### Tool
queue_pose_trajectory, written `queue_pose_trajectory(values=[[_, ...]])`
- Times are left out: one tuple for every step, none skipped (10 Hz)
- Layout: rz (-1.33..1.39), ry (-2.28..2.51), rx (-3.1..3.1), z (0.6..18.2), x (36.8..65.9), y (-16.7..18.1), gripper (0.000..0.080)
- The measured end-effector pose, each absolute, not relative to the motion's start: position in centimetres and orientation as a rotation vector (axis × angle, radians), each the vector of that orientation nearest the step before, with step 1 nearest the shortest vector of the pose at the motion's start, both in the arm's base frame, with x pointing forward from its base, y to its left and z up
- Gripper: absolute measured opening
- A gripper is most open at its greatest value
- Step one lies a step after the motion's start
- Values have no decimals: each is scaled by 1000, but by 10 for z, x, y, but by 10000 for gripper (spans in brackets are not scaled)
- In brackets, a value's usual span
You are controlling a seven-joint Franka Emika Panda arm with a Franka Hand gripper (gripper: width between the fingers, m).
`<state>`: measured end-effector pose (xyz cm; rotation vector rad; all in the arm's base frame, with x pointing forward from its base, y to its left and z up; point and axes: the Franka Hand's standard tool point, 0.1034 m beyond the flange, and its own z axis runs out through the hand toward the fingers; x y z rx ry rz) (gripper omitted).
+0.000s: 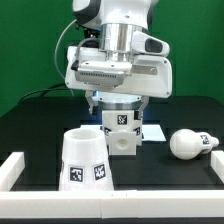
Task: Assemble lamp
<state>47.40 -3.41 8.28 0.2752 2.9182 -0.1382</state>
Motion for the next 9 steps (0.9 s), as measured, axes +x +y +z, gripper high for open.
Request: queue_pose_trajectory(values=[[-108, 2887, 430, 85, 481, -33, 699], [-70, 2843, 616, 87, 485, -29, 699], [-21, 2777, 835, 88, 487, -19, 699], [26, 2698, 1043, 90, 489, -10, 699], [65, 2613, 1238, 90, 490, -2, 699], [102, 2515, 1434, 91, 491, 7, 699], [134, 2415, 1604, 91, 493, 16, 699], [162, 2309, 1760, 92, 495, 24, 699], [181, 2200, 1907, 93, 497, 29, 699]])
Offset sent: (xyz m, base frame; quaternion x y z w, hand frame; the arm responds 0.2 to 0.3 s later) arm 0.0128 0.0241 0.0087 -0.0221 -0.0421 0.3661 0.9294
